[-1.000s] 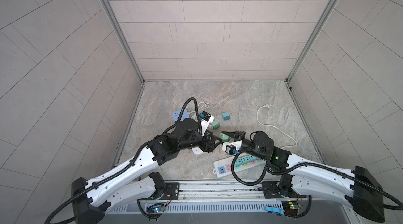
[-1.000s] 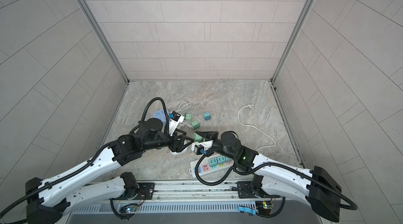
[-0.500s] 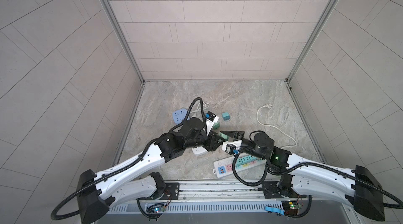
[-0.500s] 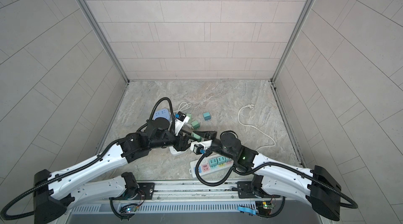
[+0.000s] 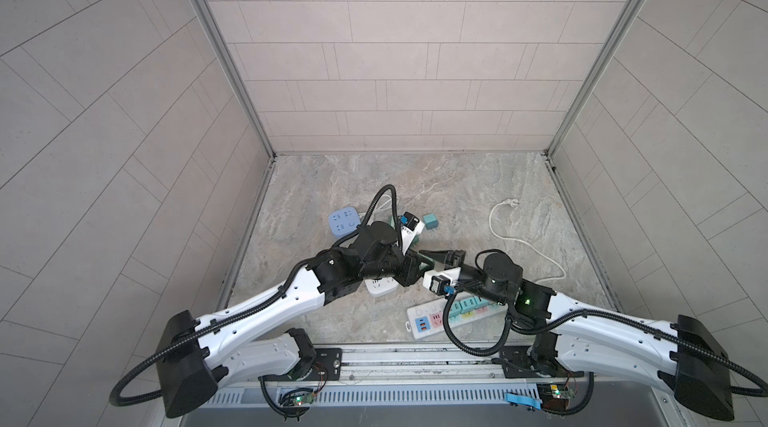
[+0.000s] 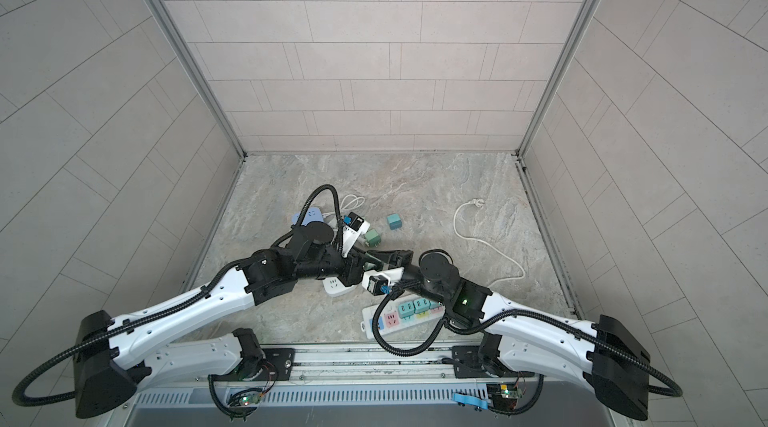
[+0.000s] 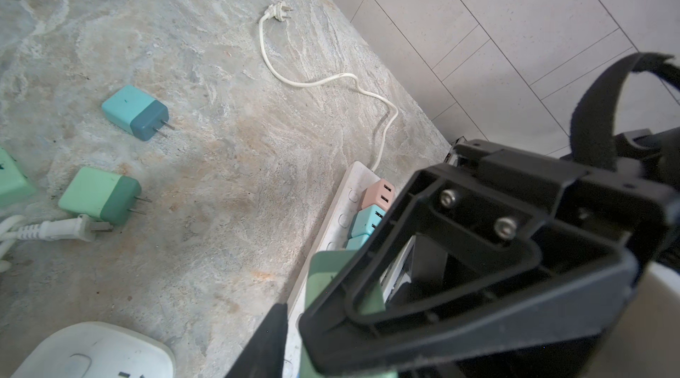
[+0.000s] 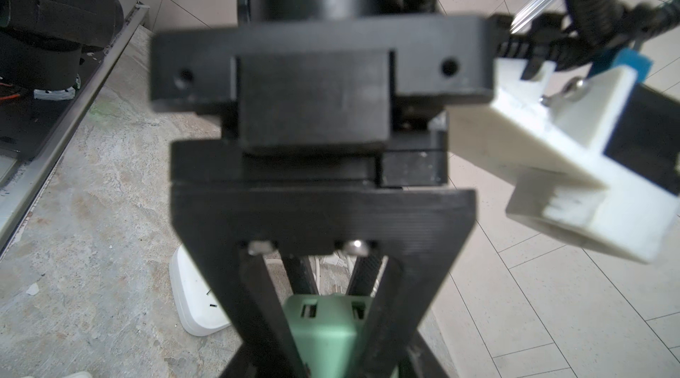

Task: Insert the plug
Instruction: 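Close the left gripper on the green adapter held by the right gripper, then open and withdraw the right gripper while the left gripper carries the adapter toward the strip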

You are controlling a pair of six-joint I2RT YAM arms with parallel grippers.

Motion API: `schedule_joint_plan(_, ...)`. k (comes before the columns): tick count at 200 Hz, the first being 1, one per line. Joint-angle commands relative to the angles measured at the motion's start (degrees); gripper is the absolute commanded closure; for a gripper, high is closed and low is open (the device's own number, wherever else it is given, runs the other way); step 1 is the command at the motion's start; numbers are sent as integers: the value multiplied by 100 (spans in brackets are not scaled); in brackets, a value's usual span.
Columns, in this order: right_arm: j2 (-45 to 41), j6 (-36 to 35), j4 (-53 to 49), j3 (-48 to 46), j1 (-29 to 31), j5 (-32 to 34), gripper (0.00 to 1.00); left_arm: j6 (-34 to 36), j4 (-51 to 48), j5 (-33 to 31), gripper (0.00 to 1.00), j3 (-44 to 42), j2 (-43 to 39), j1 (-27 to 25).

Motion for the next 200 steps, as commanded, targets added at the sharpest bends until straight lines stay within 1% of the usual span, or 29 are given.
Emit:
schedule_joint_plan(1,-161,11,242,72,46,-106,99,58,64,34,65,184,23,-30)
schedule_joint_plan(38,-159,10,231,64,49,-122,98,56,64,64,80,193,11,-29)
schedule_joint_plan(46,-149,20,231,61,50,-119,96,66,68,73,84,206,10,-32)
schedule_joint_plan(52,-143,28,217,72,47,-118,90,72,78,78,86,207,11,-31)
schedule_joint_plan(65,-132,28,85,117,47,-112,70,97,80,54,93,207,6,-32)
schedule_joint_plan(68,-135,37,54,136,46,-106,63,97,76,41,94,203,0,-32)
schedule_joint_plan(69,-131,37,42,139,46,-107,58,100,75,36,94,198,-8,-32)
schedule_joint_plan(70,-133,38,27,145,46,-108,49,101,83,29,95,200,-12,-32)
schedule_joint_plan(71,-130,38,10,149,46,-112,44,106,82,16,95,200,-18,-32)
schedule_joint_plan(72,-128,33,-11,150,46,-115,23,109,86,10,95,192,-17,-32)
schedule_joint_plan(73,-132,36,-26,160,46,-107,14,110,93,3,95,188,-21,-32)
schedule_joint_plan(74,-129,37,-42,164,46,-103,7,111,96,-1,96,181,-27,-32)
schedule_joint_plan(75,-128,37,-59,171,46,-102,4,111,98,-3,96,178,-26,-32)
schedule_joint_plan(77,-127,33,-94,181,46,-104,1,111,106,-22,96,176,-38,-27)
schedule_joint_plan(91,-132,28,-311,236,49,-83,0,128,119,-162,100,137,-116,-31)
schedule_joint_plan(122,-274,57,-605,172,50,105,0,171,28,-777,100,42,-381,-6)
schedule_joint_plan(150,-373,283,-806,95,-68,501,0,298,-298,-1218,100,82,-603,104)
schedule_joint_plan(159,-354,658,-871,127,-190,626,0,361,-438,-1375,100,108,-651,123)
schedule_joint_plan(174,-279,1379,-952,248,-612,827,0,432,-685,-1675,100,169,-717,144)
schedule_joint_plan(200,-167,2992,-1156,450,-1897,859,0,428,-819,-1884,100,131,-914,144)
